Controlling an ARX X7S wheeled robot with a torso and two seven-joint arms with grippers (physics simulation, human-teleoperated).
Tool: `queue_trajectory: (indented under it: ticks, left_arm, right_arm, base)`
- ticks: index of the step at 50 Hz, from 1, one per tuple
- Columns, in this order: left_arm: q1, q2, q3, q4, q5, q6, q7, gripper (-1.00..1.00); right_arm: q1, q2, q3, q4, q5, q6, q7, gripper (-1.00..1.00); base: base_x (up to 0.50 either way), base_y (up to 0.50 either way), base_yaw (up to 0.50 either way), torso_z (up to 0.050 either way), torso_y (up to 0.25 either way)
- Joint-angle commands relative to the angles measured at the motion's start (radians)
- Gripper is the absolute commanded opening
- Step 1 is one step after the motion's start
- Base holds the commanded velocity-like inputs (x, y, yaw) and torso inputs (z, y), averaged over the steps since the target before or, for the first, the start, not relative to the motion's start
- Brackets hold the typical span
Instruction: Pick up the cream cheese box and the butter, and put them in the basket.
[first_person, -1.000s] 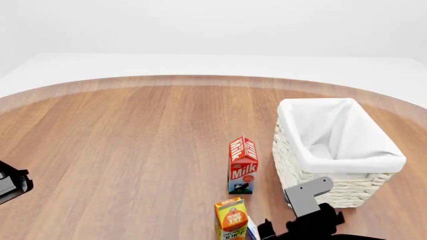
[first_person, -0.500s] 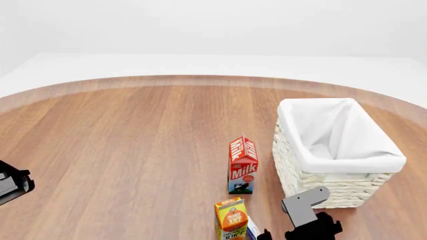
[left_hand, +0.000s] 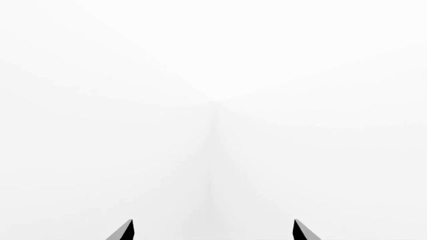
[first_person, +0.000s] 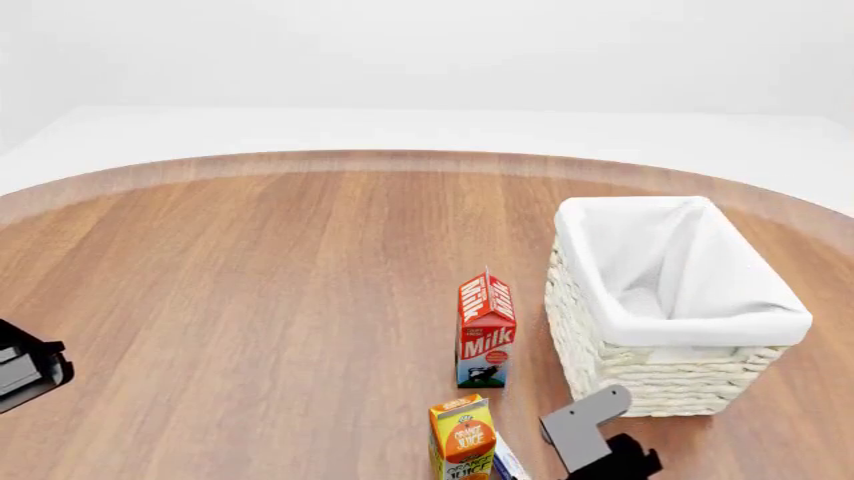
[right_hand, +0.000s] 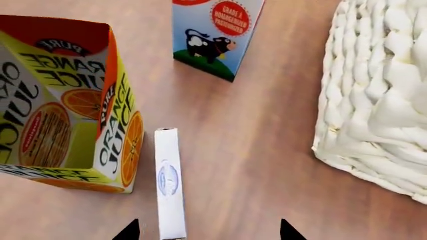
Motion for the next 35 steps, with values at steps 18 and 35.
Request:
queue_trajectory:
  ticks: [18,35]
  left_arm:
    - [-0.004,0.013,-0.012,-0.015,0.008,-0.005,0.018,1.0]
    - [-0.004,0.009,-0.01,-0.018,0.006,-0.006,0.014,1.0]
  right_arm:
    - [0.001,-0.045,-0.043,0.081,-0.079,-0.056,-0.081,1.0]
    - [0.0,-0.054,-0.075,0.113,-0.106,-0.07,-0.097,1.0]
  base:
    - [0.0,0.0,0.0,0.0,0.0]
    - [0.0,0.0,0.0,0.0,0.0]
